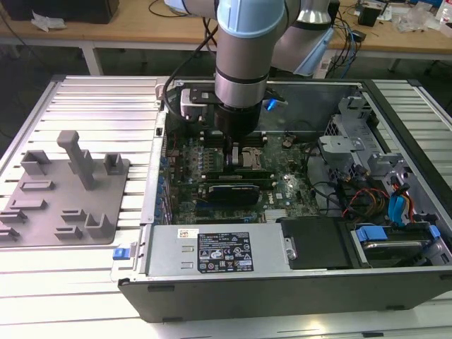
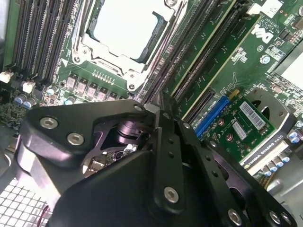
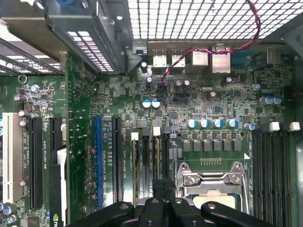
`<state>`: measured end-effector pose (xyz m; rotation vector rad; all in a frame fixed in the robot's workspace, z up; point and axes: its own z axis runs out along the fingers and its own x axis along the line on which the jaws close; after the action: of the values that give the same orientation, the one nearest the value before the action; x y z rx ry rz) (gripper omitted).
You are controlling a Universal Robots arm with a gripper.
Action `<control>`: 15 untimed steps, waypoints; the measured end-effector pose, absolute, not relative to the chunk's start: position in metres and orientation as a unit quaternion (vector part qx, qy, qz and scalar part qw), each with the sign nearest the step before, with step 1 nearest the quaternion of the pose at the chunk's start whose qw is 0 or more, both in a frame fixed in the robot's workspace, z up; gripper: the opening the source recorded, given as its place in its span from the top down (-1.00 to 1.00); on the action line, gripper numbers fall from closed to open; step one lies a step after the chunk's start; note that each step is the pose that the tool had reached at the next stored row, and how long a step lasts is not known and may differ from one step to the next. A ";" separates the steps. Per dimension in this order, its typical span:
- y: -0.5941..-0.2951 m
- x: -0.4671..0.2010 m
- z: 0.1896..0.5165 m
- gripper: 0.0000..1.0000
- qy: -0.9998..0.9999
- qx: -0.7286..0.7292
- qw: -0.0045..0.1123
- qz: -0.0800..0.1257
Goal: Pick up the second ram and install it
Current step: 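Press down the second ram until it locks into place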
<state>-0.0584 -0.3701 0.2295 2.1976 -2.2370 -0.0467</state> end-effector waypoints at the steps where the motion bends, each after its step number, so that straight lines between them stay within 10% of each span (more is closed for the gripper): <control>1: -0.370 -0.058 0.229 0.84 -0.713 0.701 0.003 -0.015; 15: -0.370 -0.056 0.267 0.84 -0.713 0.701 0.003 -0.015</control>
<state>-0.0556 -0.3701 0.2668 2.1978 -2.2368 -0.0467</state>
